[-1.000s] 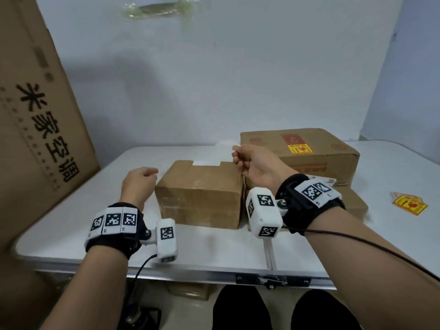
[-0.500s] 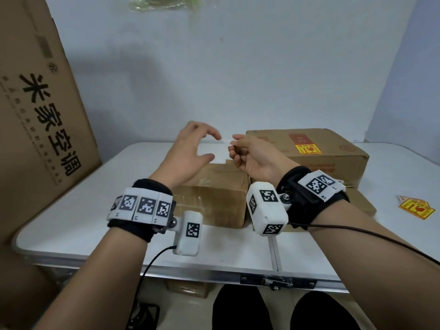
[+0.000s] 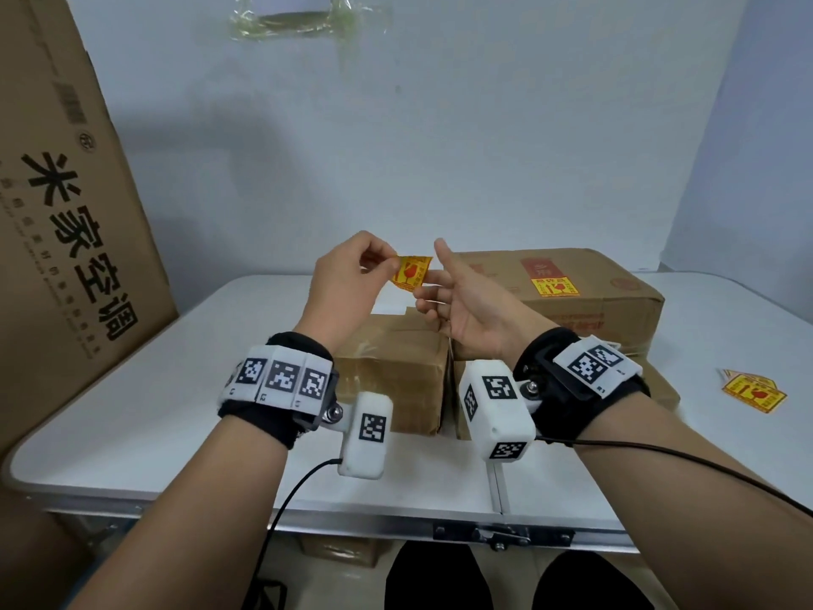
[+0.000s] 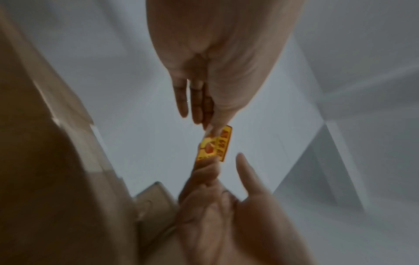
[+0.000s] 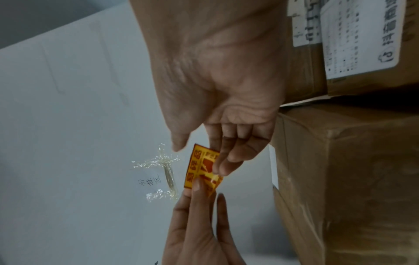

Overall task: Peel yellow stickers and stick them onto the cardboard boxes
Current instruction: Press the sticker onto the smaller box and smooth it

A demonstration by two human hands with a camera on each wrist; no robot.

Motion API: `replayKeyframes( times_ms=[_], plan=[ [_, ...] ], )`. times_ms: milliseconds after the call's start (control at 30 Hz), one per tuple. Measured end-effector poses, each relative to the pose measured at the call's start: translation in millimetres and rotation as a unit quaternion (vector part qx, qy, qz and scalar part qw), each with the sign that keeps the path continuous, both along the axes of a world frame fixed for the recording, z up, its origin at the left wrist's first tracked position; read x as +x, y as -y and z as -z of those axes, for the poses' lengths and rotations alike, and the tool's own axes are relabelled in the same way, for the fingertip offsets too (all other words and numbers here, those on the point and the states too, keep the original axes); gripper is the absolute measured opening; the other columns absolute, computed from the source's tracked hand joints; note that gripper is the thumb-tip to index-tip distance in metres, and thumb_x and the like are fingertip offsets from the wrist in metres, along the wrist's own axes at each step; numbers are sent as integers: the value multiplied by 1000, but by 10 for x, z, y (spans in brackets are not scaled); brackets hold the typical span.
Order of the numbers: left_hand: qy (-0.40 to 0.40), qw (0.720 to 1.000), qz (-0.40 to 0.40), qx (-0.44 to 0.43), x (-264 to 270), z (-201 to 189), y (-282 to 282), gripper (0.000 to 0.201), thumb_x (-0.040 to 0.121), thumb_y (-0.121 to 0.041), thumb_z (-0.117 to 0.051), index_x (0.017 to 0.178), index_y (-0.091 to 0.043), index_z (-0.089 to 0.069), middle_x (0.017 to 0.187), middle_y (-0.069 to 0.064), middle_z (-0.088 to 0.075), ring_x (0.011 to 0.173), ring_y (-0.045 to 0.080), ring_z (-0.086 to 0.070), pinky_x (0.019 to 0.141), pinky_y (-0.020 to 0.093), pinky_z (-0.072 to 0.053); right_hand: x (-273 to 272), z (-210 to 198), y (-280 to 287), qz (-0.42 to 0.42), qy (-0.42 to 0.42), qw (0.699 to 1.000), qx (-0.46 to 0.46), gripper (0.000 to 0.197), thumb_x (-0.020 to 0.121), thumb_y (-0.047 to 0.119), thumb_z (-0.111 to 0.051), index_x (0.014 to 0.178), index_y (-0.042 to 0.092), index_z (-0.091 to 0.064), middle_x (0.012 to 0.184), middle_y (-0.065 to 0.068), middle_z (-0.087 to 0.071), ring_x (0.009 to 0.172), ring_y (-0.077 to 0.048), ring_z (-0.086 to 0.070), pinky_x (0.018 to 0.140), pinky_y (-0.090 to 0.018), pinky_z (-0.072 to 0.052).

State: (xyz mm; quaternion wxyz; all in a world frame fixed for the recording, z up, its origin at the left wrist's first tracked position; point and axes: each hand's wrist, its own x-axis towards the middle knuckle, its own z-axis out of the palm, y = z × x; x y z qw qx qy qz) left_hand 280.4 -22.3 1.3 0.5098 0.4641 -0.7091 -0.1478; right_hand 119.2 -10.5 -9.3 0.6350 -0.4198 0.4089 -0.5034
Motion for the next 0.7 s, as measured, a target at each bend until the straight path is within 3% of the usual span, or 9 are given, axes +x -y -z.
replayKeyframes(
  times_ms=[67, 133, 200, 267, 367, 500, 633, 700],
  plan=[
    [-61, 995, 19, 82, 28, -4, 42, 5, 88, -20, -66, 89, -16, -65, 83, -6, -65, 78, 8, -59, 77, 21, -48, -20, 3, -2, 8, -39, 999, -23, 44, 89, 53, -56, 102, 12, -65, 72, 1, -59, 59, -9, -54, 53, -19, -45],
    [-126, 974, 67, 173, 58, -2, 38, 3, 88, -16, -67, 86, -14, -65, 82, -1, -64, 77, 11, -59, 81, 29, -52, -43, 10, 8, 23, -111, 992, -60, 27, 91, 39, -61, 101, 14, -65, 72, 3, -51, 55, -6, -44, 52, -18, -38],
    [-161, 956, 89, 229, 98, 1, 40, 4, 87, -13, -67, 85, -14, -65, 79, 0, -63, 75, 11, -59, 79, 27, -54, -58, 29, 25, 50, -185, 976, -104, 14, 90, 25, -65, 101, 17, -67, 74, 6, -50, 58, -4, -41, 55, -17, -33],
    [-165, 948, 91, 257, 132, 5, 39, 4, 86, -12, -68, 84, -14, -65, 76, 0, -63, 73, 10, -59, 75, 24, -54, -54, 53, 40, 87, -219, 962, -138, 11, 88, 19, -67, 99, 19, -70, 80, 8, -58, 65, -3, -46, 61, -17, -36],
    [-153, 944, 80, 281, 164, 24, 53, 3, 86, -13, -68, 84, -14, -66, 76, -1, -64, 71, 8, -60, 71, 23, -54, -21, 72, 46, 88, -224, 957, -160, 12, 88, 12, -67, 99, 13, -70, 83, 5, -65, 70, -6, -58, 57, -15, -45],
    [-131, 948, 67, 282, 167, 57, 49, 2, 87, -15, -67, 86, -16, -66, 78, -3, -66, 75, 9, -60, 83, 30, -53, 42, 136, 72, 96, -240, 951, -172, 9, 88, 3, -64, 91, 10, -68, 76, -2, -67, 63, -8, -63, 54, -12, -49],
    [-66, 969, 4, 239, 265, 158, 64, 27, 89, -20, -62, 116, -23, -60, 99, -1, -69, 93, 14, -64, 88, 32, -49, 78, 198, 66, 111, -269, 942, -166, 12, 89, 1, -61, 96, 8, -67, 74, -4, -66, 60, -8, -61, 53, -9, -47],
    [42, 972, -57, 226, 376, 235, 90, 40, 89, -29, -59, 128, -30, -52, 118, -2, -62, 108, 18, -58, 93, 31, -44, 73, 209, 64, 114, -279, 939, -165, 14, 89, 2, -61, 100, 9, -66, 73, -4, -66, 58, -7, -61, 50, -8, -45]
  ],
)
